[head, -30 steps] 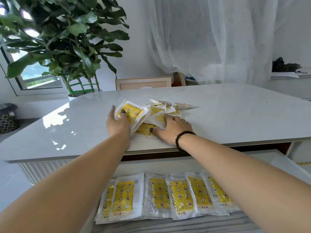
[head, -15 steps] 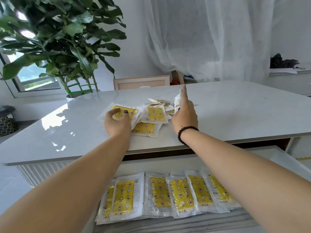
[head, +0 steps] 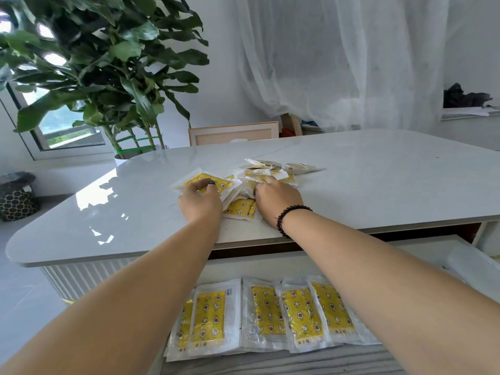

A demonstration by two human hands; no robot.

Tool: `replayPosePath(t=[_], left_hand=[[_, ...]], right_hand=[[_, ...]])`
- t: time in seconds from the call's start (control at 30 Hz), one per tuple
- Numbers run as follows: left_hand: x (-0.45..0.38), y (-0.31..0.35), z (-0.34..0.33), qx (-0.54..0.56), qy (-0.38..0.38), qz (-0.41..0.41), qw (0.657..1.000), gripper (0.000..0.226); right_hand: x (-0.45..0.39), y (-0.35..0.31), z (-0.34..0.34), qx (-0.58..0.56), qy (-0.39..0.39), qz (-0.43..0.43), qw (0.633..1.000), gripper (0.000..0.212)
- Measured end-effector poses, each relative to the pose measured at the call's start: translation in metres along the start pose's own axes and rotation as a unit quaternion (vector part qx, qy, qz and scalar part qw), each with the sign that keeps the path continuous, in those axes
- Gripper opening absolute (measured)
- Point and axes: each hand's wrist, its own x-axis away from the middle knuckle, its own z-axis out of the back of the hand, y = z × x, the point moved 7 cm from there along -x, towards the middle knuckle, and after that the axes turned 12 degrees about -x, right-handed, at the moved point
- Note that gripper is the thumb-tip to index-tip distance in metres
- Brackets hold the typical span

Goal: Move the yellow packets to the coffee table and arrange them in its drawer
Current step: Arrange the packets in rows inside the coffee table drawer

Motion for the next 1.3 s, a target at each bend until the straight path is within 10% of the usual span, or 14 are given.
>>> replayPosePath(t=[0.33, 0.83, 1.3], left_hand=[[0.019, 0.006, 0.022, -0.043, -0.005, 0.011, 0.999, 0.025], [0.079, 0.051, 0.075, 0.002, -0.054, 0.053, 0.997, 0.027], [0.106, 0.041, 0.100, -0.026, -0.182, 0.132, 0.974, 0.005]], right_hand=[[0.018, -0.025, 0.003, 0.180, -0.048, 0.143, 0.972, 0.024], [0.019, -0.056, 0.010, 0.175, -0.063, 0.080, 0.979, 0.024], [0.035, -0.020, 0.117, -0.181, 0.173, -0.060, 0.966, 0.023]])
